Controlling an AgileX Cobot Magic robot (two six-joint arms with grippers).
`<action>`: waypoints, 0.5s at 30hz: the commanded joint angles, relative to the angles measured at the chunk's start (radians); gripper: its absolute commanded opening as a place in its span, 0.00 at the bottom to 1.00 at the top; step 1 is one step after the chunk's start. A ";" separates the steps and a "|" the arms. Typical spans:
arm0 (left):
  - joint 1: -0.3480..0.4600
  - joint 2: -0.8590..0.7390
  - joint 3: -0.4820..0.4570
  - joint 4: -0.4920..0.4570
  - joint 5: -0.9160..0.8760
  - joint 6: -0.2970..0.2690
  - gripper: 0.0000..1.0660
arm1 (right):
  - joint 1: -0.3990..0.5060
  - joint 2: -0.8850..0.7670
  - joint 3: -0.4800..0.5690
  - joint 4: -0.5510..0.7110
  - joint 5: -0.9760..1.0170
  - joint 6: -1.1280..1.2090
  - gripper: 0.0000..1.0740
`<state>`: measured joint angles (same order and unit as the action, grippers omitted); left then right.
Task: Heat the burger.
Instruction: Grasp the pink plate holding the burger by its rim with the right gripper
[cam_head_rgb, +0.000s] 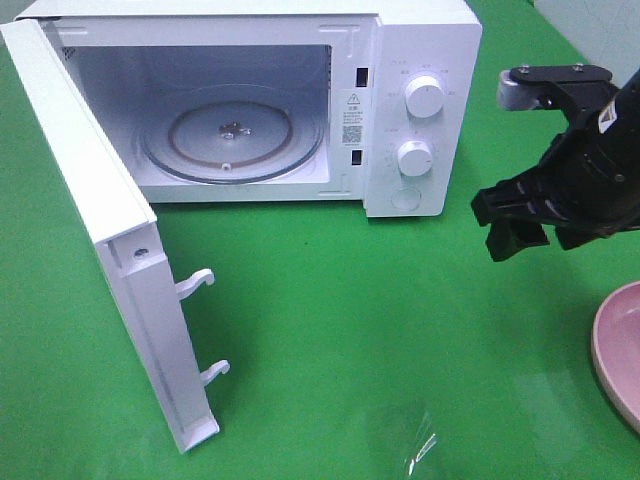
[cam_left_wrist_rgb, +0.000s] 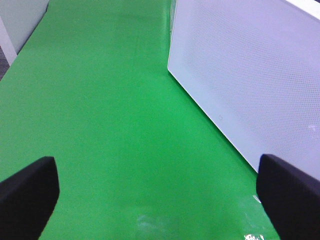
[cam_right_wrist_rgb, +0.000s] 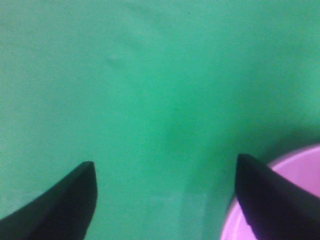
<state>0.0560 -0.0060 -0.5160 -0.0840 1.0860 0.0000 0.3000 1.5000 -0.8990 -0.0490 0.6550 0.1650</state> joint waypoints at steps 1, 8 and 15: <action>0.003 -0.015 -0.001 -0.006 -0.016 0.000 0.94 | -0.054 -0.008 -0.008 -0.015 0.110 -0.054 0.82; 0.003 -0.015 -0.001 -0.006 -0.016 0.000 0.94 | -0.095 -0.008 -0.004 -0.020 0.218 -0.075 0.78; 0.003 -0.015 -0.001 -0.006 -0.016 0.000 0.94 | -0.096 -0.009 0.051 -0.034 0.245 -0.073 0.75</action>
<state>0.0560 -0.0060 -0.5160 -0.0840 1.0860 0.0000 0.2110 1.4980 -0.8660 -0.0760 0.8840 0.1050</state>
